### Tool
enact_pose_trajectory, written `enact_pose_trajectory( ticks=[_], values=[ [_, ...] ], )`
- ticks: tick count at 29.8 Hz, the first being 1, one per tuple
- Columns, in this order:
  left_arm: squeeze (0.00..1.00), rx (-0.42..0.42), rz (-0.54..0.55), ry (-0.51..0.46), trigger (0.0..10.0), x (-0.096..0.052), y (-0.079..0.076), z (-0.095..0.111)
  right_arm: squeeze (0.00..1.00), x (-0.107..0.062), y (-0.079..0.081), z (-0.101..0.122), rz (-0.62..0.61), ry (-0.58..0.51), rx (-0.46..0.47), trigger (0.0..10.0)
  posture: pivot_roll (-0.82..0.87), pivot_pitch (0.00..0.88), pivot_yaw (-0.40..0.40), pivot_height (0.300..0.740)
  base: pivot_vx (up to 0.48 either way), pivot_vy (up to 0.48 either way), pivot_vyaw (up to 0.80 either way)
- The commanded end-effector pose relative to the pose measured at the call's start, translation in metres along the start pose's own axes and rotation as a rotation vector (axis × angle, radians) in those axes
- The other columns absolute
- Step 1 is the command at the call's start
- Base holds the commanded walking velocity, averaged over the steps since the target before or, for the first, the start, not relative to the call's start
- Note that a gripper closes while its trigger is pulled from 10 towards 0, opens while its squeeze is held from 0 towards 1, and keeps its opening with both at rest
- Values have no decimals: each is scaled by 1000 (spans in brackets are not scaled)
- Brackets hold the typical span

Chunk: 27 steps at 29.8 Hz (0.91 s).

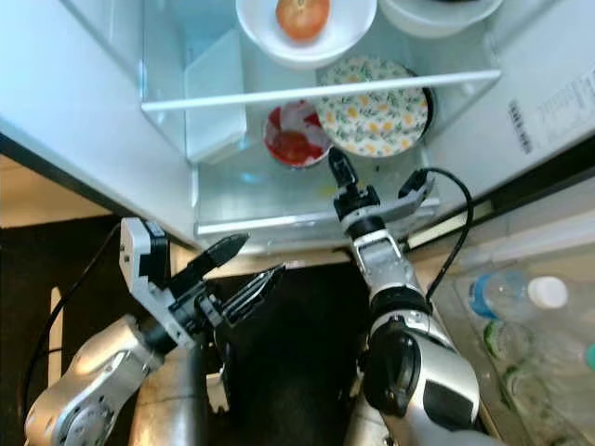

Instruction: Restocking fridge

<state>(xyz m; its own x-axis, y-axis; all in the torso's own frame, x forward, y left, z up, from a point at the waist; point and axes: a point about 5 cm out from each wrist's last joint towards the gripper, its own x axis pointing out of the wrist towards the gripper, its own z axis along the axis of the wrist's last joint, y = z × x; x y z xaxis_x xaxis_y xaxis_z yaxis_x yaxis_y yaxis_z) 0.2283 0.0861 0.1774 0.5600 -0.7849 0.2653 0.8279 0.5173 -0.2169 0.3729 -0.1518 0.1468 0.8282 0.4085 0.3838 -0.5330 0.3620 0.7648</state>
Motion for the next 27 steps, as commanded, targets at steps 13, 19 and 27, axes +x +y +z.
enact_pose_trajectory(
  ticks=[13,19,27],
  values=[
    [0,-28,142,182,10000,-26,29,-70,0,-51,-21,-58,-87,299,-157,10000,90,314,18,526,0,0,0],
    [0,-33,241,281,10000,-44,46,-100,0,-70,-31,-63,-122,342,-139,10000,79,268,22,535,0,0,0],
    [0,-130,443,378,10000,-86,64,-141,0,-113,-57,-78,-360,426,-170,10000,75,230,19,564,0,0,0]
  ],
)
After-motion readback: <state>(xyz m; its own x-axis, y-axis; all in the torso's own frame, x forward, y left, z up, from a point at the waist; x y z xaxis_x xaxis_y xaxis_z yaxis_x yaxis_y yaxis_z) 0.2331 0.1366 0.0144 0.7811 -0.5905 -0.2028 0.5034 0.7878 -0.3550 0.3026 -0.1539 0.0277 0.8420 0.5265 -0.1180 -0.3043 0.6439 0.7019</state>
